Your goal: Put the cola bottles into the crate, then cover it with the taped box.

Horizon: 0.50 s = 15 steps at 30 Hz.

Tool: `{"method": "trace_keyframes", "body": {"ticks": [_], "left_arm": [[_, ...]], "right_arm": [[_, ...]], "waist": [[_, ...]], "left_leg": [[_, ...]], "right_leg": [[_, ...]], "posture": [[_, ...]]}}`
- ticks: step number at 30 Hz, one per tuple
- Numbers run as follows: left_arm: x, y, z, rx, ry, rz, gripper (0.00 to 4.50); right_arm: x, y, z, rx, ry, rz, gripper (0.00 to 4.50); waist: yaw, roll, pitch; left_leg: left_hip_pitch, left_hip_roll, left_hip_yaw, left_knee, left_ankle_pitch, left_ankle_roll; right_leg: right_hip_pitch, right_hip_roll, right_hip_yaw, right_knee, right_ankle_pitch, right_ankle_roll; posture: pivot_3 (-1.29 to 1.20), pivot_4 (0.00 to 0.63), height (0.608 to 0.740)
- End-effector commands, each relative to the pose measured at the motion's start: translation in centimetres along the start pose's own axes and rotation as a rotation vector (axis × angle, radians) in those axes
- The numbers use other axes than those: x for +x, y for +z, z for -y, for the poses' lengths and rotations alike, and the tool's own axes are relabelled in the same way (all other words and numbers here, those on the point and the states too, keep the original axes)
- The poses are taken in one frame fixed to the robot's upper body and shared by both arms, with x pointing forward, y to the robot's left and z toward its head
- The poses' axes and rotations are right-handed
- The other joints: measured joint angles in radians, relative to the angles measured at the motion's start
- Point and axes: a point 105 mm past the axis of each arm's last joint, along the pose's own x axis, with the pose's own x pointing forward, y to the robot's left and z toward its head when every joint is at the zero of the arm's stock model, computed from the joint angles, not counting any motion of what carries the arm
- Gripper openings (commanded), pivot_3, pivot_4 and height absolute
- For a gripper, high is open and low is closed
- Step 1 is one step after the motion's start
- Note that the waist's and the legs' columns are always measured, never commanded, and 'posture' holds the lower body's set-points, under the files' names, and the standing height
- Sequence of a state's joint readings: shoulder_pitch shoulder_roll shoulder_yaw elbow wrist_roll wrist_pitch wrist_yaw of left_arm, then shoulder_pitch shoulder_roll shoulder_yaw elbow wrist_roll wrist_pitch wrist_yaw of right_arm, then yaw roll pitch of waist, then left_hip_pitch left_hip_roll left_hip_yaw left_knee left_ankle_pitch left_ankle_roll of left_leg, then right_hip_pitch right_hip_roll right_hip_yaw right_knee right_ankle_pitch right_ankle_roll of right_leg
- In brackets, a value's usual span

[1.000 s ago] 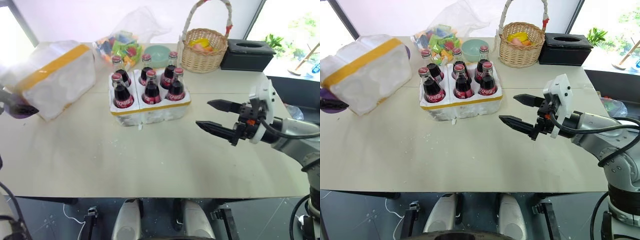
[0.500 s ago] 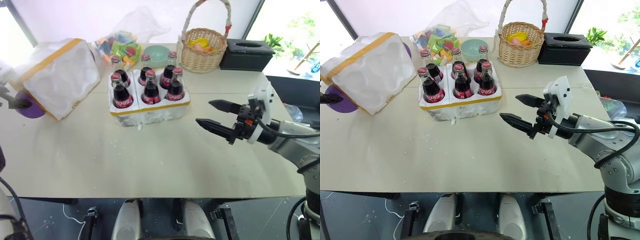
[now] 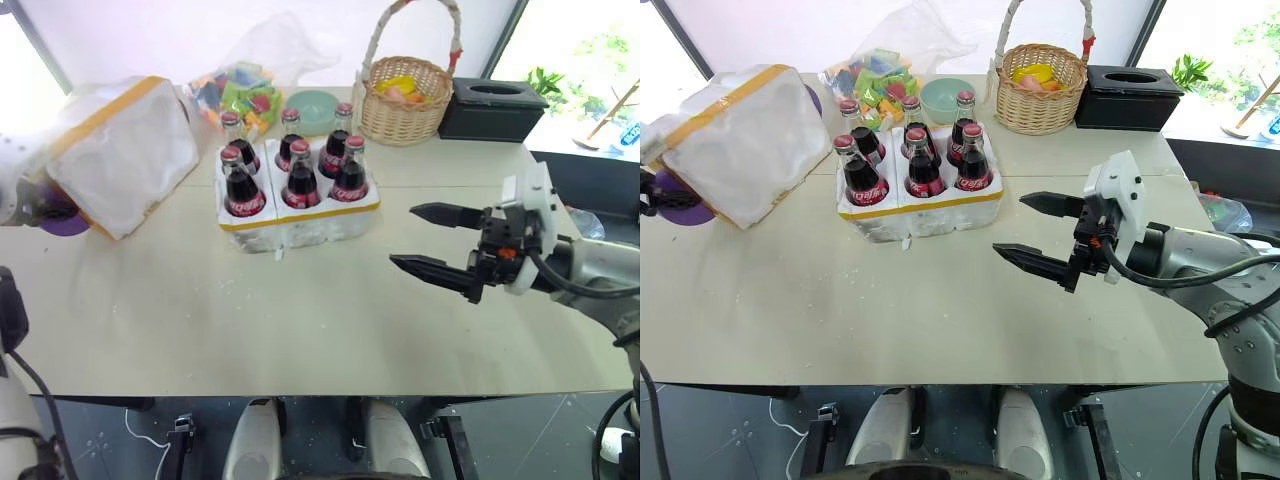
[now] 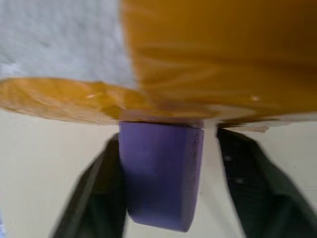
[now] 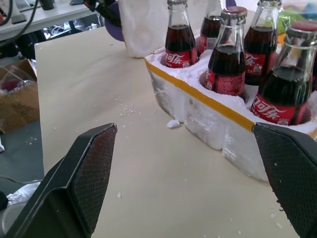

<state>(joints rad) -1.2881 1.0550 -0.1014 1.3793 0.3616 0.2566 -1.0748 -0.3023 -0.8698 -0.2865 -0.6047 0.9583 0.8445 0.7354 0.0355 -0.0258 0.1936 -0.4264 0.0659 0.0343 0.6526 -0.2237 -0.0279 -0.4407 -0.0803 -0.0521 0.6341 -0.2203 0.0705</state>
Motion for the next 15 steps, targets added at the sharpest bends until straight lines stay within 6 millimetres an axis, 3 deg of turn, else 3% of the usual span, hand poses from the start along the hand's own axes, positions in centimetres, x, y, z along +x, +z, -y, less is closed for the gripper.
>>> {"method": "trace_keyframes", "body": {"ticks": [1,2,11,15], "left_arm": [[-0.3,0.1,-0.2,-0.007,0.002,0.013,0.58],[-0.3,0.1,-0.3,-0.003,0.010,0.014,0.35],[-1.0,0.4,-1.4,0.038,0.076,0.043,0.35],[-2.1,3.3,-2.4,0.070,0.163,0.205,0.35]], "right_arm": [[-0.3,1.5,-0.4,-0.075,0.009,0.034,4.50],[-0.3,1.5,-0.3,-0.074,0.006,0.035,4.50],[-0.1,1.3,0.1,-0.079,-0.012,0.026,4.50],[-0.1,1.4,-0.2,-0.096,-0.002,0.040,4.50]], "waist": [[0.000,0.000,0.000],[0.000,0.000,0.000],[0.000,0.000,0.000],[0.000,0.000,0.000]], "left_leg": [[0.000,0.000,0.000,0.000,0.000,0.000],[0.000,0.000,0.000,0.000,0.000,0.000],[0.000,0.000,0.000,0.000,0.000,0.000],[0.000,0.000,0.000,0.000,0.000,0.000]], "right_leg": [[0.000,0.000,0.000,0.000,0.000,0.000],[0.000,0.000,0.000,0.000,0.000,0.000],[0.000,0.000,0.000,0.000,0.000,0.000],[0.000,0.000,0.000,0.000,0.000,0.000]], "posture": [[0.00,0.150,0.740],[0.00,0.150,0.740],[0.00,0.150,0.740],[0.00,0.150,0.740]]}}
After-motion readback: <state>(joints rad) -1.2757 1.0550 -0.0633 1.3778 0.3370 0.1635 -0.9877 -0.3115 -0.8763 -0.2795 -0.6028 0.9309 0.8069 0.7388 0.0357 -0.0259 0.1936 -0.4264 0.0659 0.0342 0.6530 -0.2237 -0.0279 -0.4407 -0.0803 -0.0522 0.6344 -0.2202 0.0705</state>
